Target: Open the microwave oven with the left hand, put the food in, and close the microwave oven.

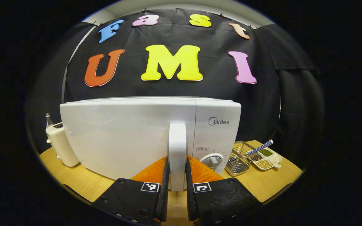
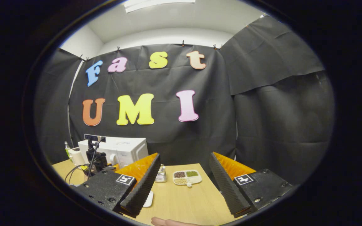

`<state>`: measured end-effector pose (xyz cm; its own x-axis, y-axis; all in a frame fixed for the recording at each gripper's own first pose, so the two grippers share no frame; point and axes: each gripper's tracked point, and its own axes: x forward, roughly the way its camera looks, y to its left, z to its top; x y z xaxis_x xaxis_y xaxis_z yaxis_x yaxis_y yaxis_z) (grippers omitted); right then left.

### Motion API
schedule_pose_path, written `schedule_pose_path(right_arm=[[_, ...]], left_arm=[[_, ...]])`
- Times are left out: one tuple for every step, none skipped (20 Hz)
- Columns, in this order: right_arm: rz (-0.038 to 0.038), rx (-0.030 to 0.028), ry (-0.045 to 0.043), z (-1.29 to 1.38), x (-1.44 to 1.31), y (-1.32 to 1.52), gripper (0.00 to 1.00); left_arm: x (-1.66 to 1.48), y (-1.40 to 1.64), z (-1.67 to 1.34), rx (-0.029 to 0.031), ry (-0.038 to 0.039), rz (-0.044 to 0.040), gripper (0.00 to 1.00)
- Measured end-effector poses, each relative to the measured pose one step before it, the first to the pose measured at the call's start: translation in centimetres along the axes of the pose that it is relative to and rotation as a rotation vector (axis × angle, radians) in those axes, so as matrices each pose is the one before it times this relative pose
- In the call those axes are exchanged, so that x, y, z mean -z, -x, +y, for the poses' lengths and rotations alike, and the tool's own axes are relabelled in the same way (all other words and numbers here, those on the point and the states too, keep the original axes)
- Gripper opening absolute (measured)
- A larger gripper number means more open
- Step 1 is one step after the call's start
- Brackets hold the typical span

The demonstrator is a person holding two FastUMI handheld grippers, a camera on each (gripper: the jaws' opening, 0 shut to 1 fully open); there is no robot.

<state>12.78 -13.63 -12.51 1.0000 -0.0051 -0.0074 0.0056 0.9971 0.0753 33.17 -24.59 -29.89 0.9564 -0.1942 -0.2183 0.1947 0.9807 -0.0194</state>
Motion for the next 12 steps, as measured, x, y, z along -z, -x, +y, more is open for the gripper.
schedule_pose_path(right_arm=[[0.00042,-0.00035,-0.00079,0.052,0.093,-0.061,1.0],[0.00351,0.00088,-0.00073,0.065,0.091,-0.15,0.93],[0.00603,-0.00084,0.00089,0.103,0.216,-0.081,1.0],[0.00543,-0.00121,0.00146,0.104,0.259,-0.068,1.0],[0.00485,0.00021,0.00139,0.035,0.2,-0.069,1.0],[0.00483,-0.00091,0.00243,0.053,0.169,-0.065,1.0],[0.00234,-0.00123,0.00405,0.077,0.212,-0.036,1.0],[0.00014,0.00246,0.00383,-0.065,0.09,-0.016,1.0],[0.00125,0.00297,0.002,-0.153,0.129,-0.098,1.0],[0.00212,0.00168,-0.002,-0.101,0.043,-0.084,1.0],[0.00425,0.00172,-0.00408,-0.067,0.145,-0.128,1.0],[0.00681,0.00214,-0.0018,-0.116,0.179,-0.101,1.0]], left_arm=[[0.09,-0.192,-0.056,0.00423,-0.00295,-0.00127,0.25],[-0.209,0.655,-0.086,0.00077,-0.00828,-0.00213,0.24],[0.121,-0.104,0.001,-0.00759,-0.01009,0.00819,0.09],[-0.008,-0.22,0.153,-0.00508,-0.00189,-0.00735,0.09],[0.185,0.014,0.007,0.00166,0.00277,0.00722,0.09],[-0.15,-0.074,-0.097,0.00347,0.01098,-0.00627,0.09],[0.157,0.06,0.026,0.00156,0.00249,0.01388,0.09],[-0.095,0.01,0.019,-0.00102,0.00904,0.00248,0.1],[0.103,0.238,-0.044,-0.00573,-0.01524,0.002,0.09],[-0.003,0.007,0.091,-0.00929,-0.02152,-0.00743,0.09],[-0.043,0.467,0.156,-0.01187,0.00334,-0.00889,0.09],[0.179,0.802,-0.079,0.00308,0.00426,-0.00042,0.1]])
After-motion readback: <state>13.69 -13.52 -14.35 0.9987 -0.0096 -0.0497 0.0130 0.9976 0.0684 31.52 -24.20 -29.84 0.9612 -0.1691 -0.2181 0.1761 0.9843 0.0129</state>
